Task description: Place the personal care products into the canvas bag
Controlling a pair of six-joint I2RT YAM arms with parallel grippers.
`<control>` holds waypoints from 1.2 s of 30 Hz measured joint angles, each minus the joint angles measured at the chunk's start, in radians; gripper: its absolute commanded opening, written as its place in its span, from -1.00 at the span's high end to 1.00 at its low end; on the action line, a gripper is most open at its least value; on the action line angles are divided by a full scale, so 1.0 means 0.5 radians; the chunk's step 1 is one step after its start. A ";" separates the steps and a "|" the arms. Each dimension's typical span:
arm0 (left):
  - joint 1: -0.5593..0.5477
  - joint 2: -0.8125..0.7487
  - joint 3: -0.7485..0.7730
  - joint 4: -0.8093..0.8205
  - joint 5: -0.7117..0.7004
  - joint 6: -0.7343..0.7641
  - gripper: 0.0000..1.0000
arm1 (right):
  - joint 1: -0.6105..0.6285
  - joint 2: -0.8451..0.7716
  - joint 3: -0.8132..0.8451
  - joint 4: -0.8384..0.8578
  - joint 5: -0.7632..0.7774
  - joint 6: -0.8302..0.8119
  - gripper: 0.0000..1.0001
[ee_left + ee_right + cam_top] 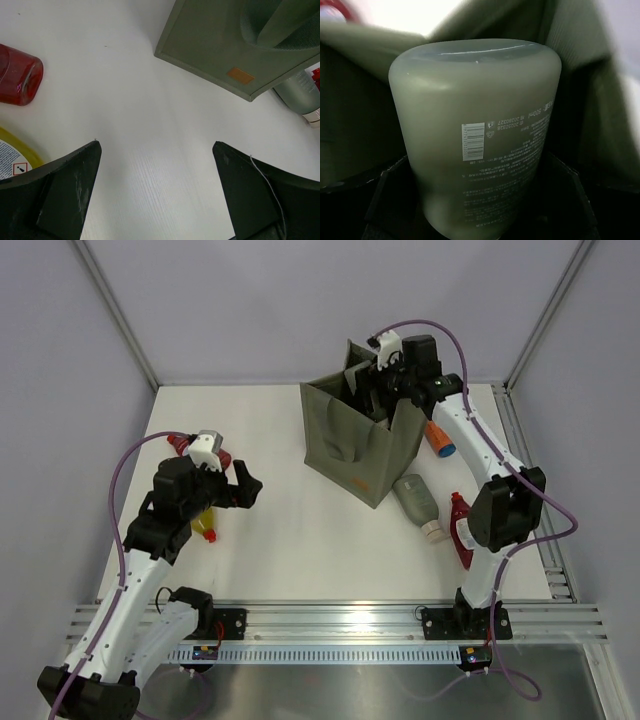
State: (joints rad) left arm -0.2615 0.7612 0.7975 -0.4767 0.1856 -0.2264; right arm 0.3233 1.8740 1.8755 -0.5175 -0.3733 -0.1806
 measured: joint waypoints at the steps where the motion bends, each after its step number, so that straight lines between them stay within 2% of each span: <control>1: 0.000 -0.002 0.000 -0.001 0.000 0.005 -0.98 | 0.000 -0.015 -0.069 0.006 0.021 0.000 1.00; 5: 0.002 -0.003 0.000 0.002 0.000 0.021 -0.97 | 0.001 -0.115 -0.289 -0.004 0.156 0.024 1.00; 12: 0.003 0.003 0.000 0.017 0.000 0.021 -0.98 | 0.014 -0.139 -0.179 -0.089 0.472 0.275 0.98; 15: 0.003 0.033 0.000 0.024 -0.008 -0.004 -0.98 | 0.045 -0.023 0.008 -0.214 0.600 0.301 0.86; 21: 0.004 0.167 0.000 0.001 -0.031 -0.037 -0.98 | 0.181 0.385 0.439 -0.453 0.787 0.249 0.85; 28: 0.013 0.183 0.000 -0.005 -0.044 -0.037 -0.98 | 0.243 0.687 0.549 -0.750 0.812 0.117 0.51; 31: 0.015 0.189 0.001 -0.002 -0.067 -0.037 -0.98 | 0.240 0.742 0.550 -0.845 0.794 -0.008 0.28; 34: 0.018 0.243 0.024 -0.007 -0.139 -0.061 -0.98 | 0.233 0.790 0.591 -0.889 0.723 -0.134 -0.19; 35: 0.024 0.273 0.040 -0.008 -0.179 -0.084 -0.98 | 0.232 0.799 0.603 -0.901 0.699 -0.166 -0.62; 36: 0.029 0.298 0.055 -0.011 -0.216 -0.106 -0.98 | 0.230 0.804 0.614 -0.912 0.671 -0.196 -0.88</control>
State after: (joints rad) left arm -0.2470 0.9100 0.8249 -0.4820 0.0776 -0.2794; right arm 0.4385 2.2761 2.1826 -0.9733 -0.0380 -0.2787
